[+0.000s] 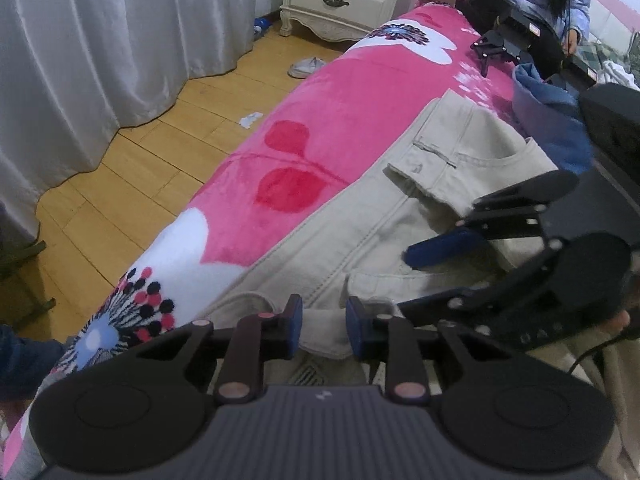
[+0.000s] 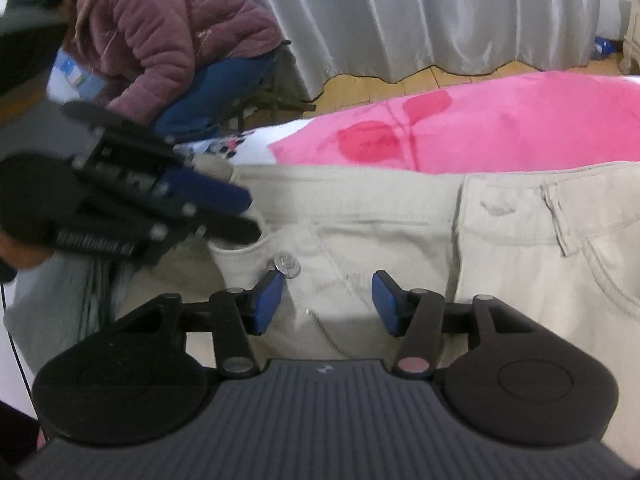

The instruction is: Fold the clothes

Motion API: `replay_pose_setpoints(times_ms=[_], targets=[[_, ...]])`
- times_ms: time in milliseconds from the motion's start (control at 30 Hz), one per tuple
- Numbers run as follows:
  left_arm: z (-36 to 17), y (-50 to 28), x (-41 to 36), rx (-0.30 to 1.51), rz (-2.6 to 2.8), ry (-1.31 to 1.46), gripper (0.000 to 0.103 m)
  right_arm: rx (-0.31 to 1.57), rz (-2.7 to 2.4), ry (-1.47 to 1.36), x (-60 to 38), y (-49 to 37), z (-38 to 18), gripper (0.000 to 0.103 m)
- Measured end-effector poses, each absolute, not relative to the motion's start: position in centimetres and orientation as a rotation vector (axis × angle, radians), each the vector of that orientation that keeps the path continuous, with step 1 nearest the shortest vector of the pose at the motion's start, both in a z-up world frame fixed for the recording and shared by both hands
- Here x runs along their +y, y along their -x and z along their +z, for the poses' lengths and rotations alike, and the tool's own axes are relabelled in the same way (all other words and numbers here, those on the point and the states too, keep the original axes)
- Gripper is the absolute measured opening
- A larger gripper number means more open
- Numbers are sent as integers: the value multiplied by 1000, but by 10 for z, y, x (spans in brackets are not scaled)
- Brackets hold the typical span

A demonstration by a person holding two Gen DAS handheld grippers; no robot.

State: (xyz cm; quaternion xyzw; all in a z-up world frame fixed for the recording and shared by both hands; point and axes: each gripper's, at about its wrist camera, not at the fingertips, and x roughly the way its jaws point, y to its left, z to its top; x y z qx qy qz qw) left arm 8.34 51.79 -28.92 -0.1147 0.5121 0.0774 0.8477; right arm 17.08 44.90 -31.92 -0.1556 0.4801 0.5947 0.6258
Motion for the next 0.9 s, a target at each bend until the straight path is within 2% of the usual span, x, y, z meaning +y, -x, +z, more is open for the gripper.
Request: replay_pose_setpoints(times_ms=[100,133,167,200,267,367,500,667,800,867,900], targets=[[-290,-84,518,1081,163,230,25,1157,1375,316,450,-177,-323,60],[-290,-83,518,1081,161,228,25,1165,1379,319,449,-177,-321,56],[-290,-83,519,1080,159,227,24,1173,1383,321,449,-177,-320,35],[-290,-82,519,1078,158,226,24,1180,1387,324,449,-177,-319,27],[-289,-80,522,1065,163,240,22,1124,1364,371,444,-171,-311,5],[-284,-75,527,1035,170,273,18,1007,1282,382,433,-165,-296,5],[-270,-68,532,972,199,287,19,850,1136,326,417,-164,-278,5],[-262,-71,533,964,200,283,20,754,1009,417,430,-162,-300,5],[-277,-84,518,1037,152,233,22,681,957,522,439,-151,-318,5],[-290,-92,511,1099,152,204,24,632,930,571,438,-143,-315,17],[-296,-95,509,1123,164,196,23,617,915,579,435,-141,-309,17]])
